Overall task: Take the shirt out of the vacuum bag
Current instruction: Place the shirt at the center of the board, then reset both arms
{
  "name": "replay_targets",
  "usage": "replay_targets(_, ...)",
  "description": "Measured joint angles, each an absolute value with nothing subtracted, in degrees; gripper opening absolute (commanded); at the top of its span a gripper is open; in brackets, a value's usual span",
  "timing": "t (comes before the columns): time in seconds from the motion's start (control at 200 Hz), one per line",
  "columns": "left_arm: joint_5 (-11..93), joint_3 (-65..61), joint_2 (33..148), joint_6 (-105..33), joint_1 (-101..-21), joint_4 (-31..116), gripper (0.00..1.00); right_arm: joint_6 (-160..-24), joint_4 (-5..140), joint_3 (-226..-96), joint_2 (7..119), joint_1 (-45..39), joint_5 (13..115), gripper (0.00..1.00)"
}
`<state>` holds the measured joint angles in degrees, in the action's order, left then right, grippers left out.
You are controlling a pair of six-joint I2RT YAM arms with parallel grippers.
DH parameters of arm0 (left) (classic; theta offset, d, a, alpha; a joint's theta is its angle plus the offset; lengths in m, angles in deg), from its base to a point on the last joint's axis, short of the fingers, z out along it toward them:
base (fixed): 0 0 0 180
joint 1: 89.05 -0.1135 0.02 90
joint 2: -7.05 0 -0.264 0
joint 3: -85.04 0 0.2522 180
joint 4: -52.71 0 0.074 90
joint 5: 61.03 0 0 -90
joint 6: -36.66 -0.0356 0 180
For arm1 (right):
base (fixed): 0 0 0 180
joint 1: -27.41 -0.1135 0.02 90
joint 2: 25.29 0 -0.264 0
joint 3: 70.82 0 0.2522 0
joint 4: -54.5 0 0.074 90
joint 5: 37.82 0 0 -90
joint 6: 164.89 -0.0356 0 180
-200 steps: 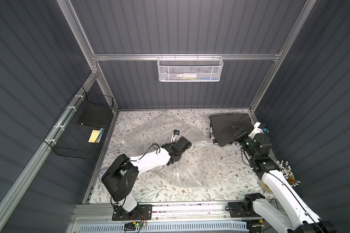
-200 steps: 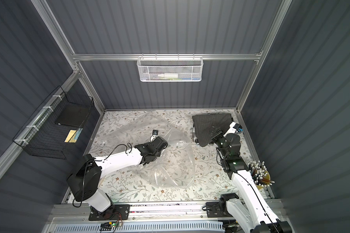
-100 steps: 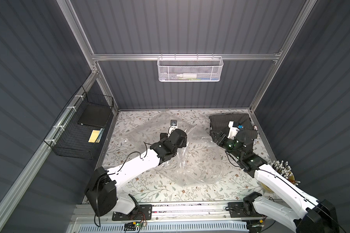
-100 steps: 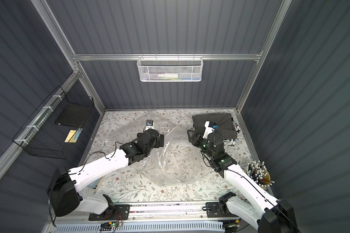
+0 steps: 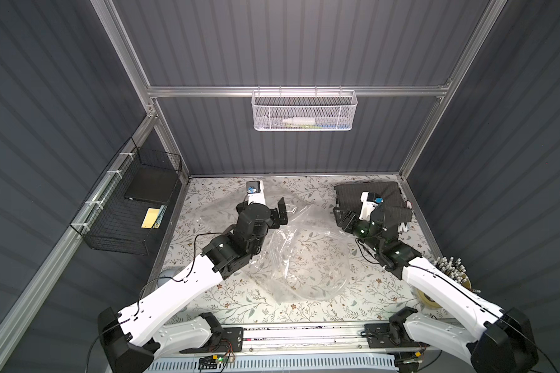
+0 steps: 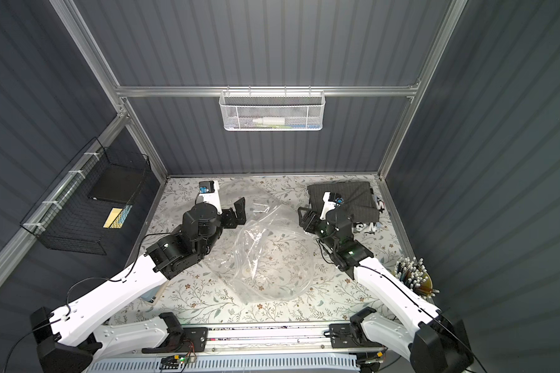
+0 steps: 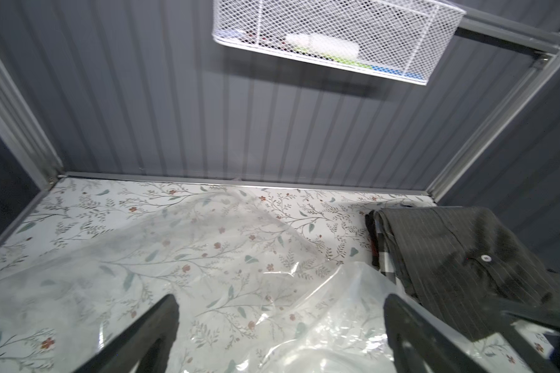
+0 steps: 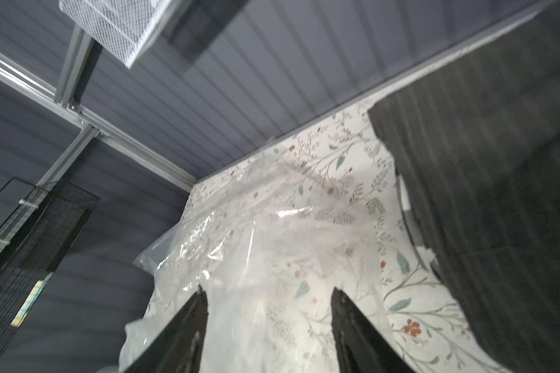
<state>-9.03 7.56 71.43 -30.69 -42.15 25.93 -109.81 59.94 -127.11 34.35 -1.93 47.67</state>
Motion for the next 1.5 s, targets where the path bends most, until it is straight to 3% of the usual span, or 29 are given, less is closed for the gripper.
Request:
replay_targets(0.075,-12.57,9.41,71.30,-30.67,-42.17,24.47,0.99,-107.34,60.97,-128.40,31.40,-1.95,40.92,0.73)
replay_targets(0.125,-14.60,11.29,71.28,-30.60,-42.17,23.40,0.99,-106.99,61.63,-128.42,29.23,-1.93,36.24,0.96)
replay_targets(0.145,-15.22,12.01,71.25,-30.58,-42.17,23.07,1.00,-106.09,62.08,-128.38,28.51,-1.95,34.71,0.99)
replay_targets(0.35,-22.19,14.99,72.08,-29.48,-42.17,17.63,0.99,-105.64,63.31,-122.34,19.99,-1.91,20.39,0.99)
replay_targets(0.615,-29.86,17.24,73.66,-26.03,-42.26,14.70,0.99,-108.06,74.02,-121.51,17.56,-1.91,6.78,0.99)
replay_targets(0.921,-29.25,21.22,70.71,-26.18,-42.37,14.30,0.99,-115.10,84.71,-115.44,6.39,-1.95,2.73,0.99)
replay_targets(1.071,-28.13,23.84,69.96,-25.00,-42.68,15.97,0.99,-112.52,81.23,-108.22,-0.62,-1.95,1.31,0.99)
replay_targets(1.501,-17.16,37.46,69.59,-27.61,-57.69,34.17,1.00,-107.34,65.82,-104.59,24.62,1.31,-3.06,0.99)
